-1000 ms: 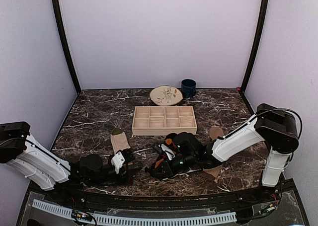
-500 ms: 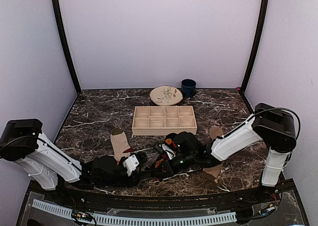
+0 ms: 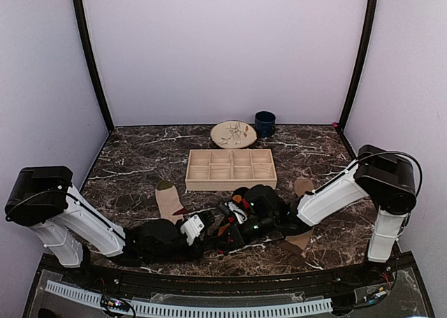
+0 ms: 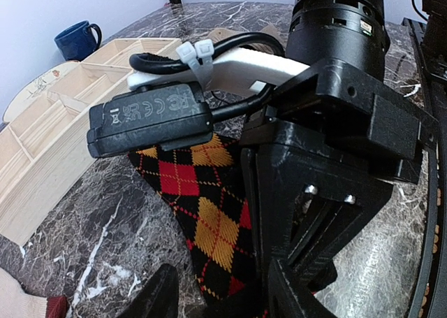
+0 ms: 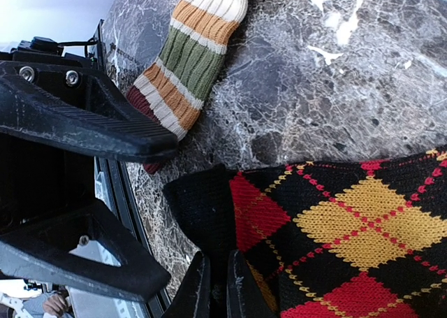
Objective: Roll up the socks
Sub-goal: Roll the sock at the center of the board.
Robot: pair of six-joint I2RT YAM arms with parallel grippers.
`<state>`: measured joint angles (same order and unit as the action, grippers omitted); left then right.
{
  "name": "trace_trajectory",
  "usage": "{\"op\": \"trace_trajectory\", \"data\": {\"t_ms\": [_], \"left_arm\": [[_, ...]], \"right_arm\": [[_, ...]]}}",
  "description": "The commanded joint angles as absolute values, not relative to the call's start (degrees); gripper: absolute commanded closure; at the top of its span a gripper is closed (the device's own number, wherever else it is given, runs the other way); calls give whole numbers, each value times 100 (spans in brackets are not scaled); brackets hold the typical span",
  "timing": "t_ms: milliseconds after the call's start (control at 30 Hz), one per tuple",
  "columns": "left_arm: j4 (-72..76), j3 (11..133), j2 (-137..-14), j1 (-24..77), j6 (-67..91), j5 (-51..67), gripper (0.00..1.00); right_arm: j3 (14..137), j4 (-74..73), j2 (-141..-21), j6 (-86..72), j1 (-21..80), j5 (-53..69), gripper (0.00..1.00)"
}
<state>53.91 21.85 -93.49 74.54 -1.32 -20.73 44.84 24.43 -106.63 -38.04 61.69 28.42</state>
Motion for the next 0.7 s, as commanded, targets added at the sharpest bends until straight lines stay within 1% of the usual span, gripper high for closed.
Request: {"op": "trace_trajectory", "data": {"t_ms": [0, 300, 467, 667], "left_arm": [[4314, 2251, -9362, 7497, -261, -2902, 54], [4087, 2161, -9246, 7498, -70, -3009, 57], [4115, 2007, -9153, 7497, 76, -2975, 59], [3989, 1964, -9027, 7505, 123, -2828, 62]], "right_arm": [[4394, 2602, -10760, -3779, 6117, 2760, 90], [4466, 2428, -10769, -3695, 6117, 2628, 83], [4534, 2104, -10723, -3555, 6117, 2313, 80], [4689, 1761, -10714, -3362, 6156, 2062, 78]]}}
